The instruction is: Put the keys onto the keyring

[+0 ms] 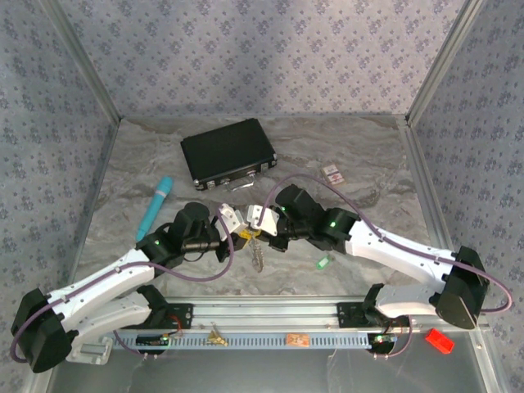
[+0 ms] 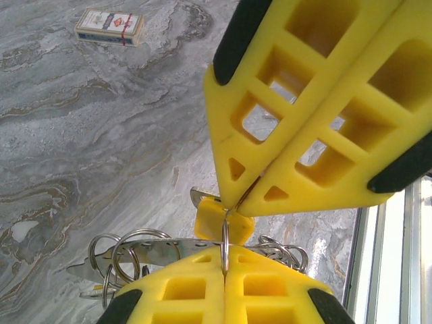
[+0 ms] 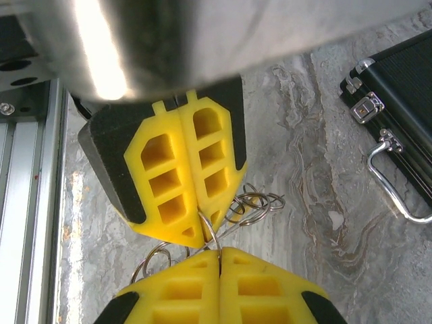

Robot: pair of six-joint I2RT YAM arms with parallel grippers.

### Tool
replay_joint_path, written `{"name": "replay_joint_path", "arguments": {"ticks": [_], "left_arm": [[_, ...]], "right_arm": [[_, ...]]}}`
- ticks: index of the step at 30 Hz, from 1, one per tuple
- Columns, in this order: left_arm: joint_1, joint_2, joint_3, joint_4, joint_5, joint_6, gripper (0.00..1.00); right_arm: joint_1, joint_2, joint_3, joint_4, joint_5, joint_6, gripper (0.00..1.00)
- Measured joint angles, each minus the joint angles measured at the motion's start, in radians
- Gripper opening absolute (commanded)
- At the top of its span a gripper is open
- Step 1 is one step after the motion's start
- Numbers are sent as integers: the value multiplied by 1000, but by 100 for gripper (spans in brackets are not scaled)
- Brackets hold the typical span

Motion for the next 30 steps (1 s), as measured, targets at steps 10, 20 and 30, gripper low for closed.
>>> {"name": "replay_joint_path", "arguments": {"ticks": [10, 20, 30], "left_arm": [[0, 0, 0, -2, 4, -2, 0], [0, 0, 0, 3, 4, -24, 0], [0, 0, 0, 9, 4, -29, 0]], "right_arm": [[3, 7, 0, 15, -1, -6, 0], [-1, 6, 0, 22, 4, -6, 0], [-27, -9, -11, 22, -29, -14, 0]]}}
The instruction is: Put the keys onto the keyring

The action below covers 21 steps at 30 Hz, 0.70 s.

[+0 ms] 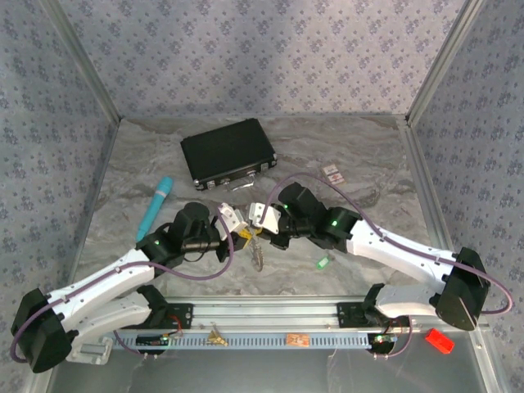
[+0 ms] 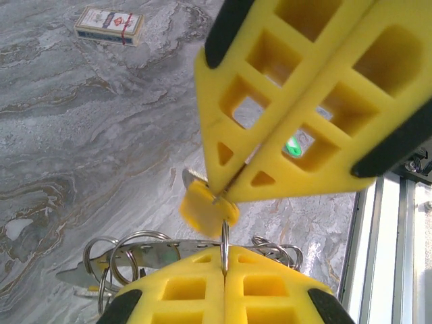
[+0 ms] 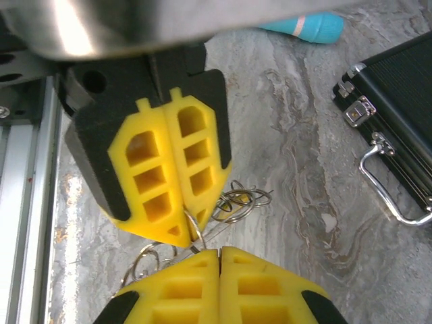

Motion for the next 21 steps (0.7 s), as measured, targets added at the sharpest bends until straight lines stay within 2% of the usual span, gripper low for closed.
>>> {"name": "replay_joint_path", "arguments": {"ticks": [8, 21], "left_arm": [[0, 0, 0, 1, 0, 0, 0], [0, 0, 0, 2, 3, 0, 0]], "right_arm": [[0, 0, 0, 0, -39, 0, 0], [0, 1, 0, 0, -21, 0, 0]]}}
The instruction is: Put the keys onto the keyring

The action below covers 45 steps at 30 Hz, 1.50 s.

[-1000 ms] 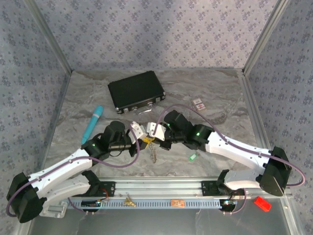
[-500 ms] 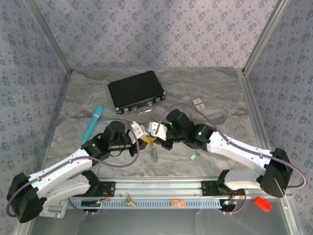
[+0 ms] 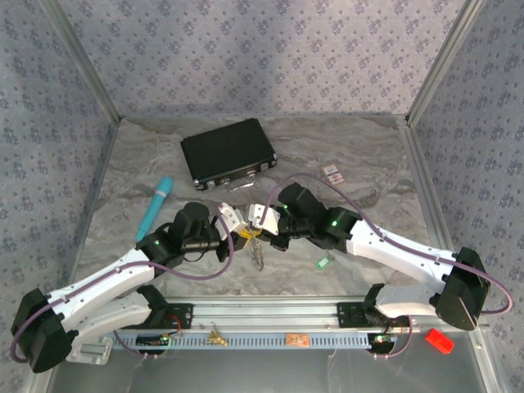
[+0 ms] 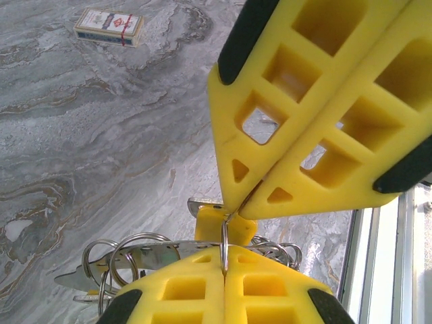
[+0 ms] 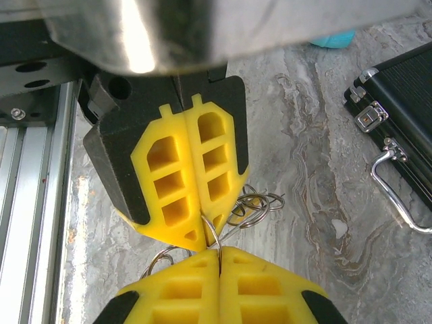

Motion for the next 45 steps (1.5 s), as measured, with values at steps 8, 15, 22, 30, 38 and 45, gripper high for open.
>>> {"name": "replay_joint_path", "arguments": {"ticks": [8, 15, 22, 30, 38, 45], "left_arm": [[0, 0, 0, 1, 8, 0, 0], [0, 0, 0, 4, 8, -7, 0], [0, 0, 0, 6, 8, -8, 0], [0, 0, 0, 7, 8, -16, 0], [0, 0, 0, 7, 8, -18, 0], [0, 0, 0, 7, 8, -18, 0]], "right_arm": [[0, 6, 0, 0, 5, 0, 0], [0, 12, 0, 1, 4, 0, 0], [-27, 0, -16, 8, -8, 5, 0], [-43, -10, -32, 15, -70, 8, 0], [-45, -10, -35, 29, -113, 9, 0], [-47, -10, -37, 31, -108, 9, 0]]}}
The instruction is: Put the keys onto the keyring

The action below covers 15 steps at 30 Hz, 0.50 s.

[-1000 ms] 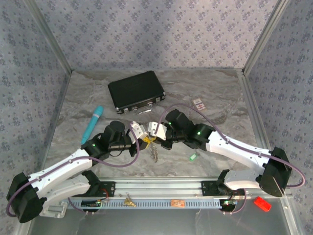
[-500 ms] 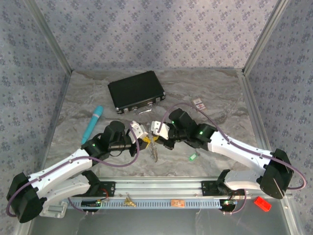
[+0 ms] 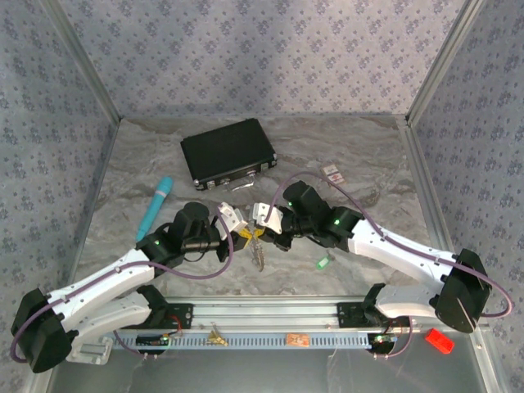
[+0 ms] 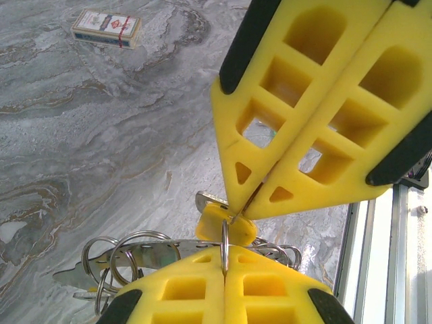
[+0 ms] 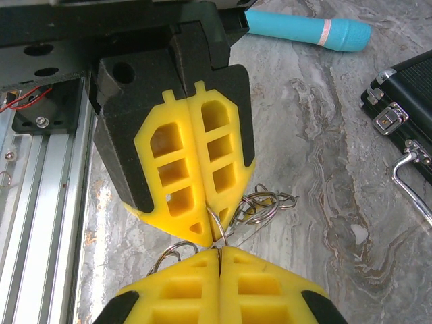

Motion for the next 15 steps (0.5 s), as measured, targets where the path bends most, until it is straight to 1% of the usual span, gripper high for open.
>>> {"name": "replay_joint_path", "arguments": {"ticks": [15], "left_arm": [[0, 0, -1, 1, 0, 0, 0]], "right_arm": [[0, 0, -1, 14, 15, 0, 0]]}}
